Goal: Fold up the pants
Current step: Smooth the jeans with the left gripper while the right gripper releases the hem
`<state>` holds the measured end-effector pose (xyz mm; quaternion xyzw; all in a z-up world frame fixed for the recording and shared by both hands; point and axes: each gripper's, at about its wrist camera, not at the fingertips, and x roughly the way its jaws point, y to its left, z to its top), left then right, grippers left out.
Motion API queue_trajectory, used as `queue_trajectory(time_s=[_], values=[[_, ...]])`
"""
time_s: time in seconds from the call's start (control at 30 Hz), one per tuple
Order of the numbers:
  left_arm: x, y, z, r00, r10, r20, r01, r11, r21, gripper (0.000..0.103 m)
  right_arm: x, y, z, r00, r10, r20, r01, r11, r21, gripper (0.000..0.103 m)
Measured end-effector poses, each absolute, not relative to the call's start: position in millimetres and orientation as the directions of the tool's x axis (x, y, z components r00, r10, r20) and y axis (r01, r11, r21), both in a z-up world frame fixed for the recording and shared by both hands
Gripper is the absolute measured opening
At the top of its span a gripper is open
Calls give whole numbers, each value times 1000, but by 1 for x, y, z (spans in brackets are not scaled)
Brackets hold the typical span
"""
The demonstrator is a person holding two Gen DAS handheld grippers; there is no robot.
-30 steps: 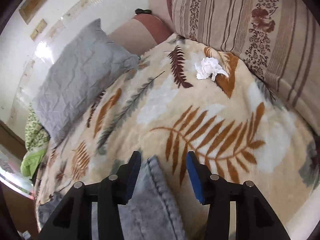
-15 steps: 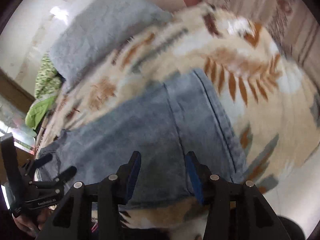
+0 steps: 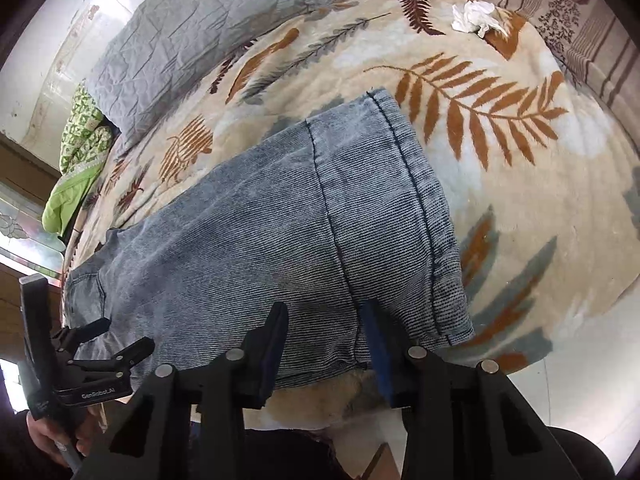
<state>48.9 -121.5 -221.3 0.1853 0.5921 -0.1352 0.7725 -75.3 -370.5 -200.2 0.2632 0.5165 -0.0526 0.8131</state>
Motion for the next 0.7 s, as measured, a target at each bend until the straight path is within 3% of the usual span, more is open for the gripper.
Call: queue_trajectory(time_s=[0.37,0.7], values=[[35,-94,-225,226,-34,-974,435,898,70,103,-73,-366,-203,460,172,-871,350,867,356,45],[40,-59,-204,308,-9,-951,376,920,113,103,-72,-359,-202,468,138,-873,354,876,328,48]])
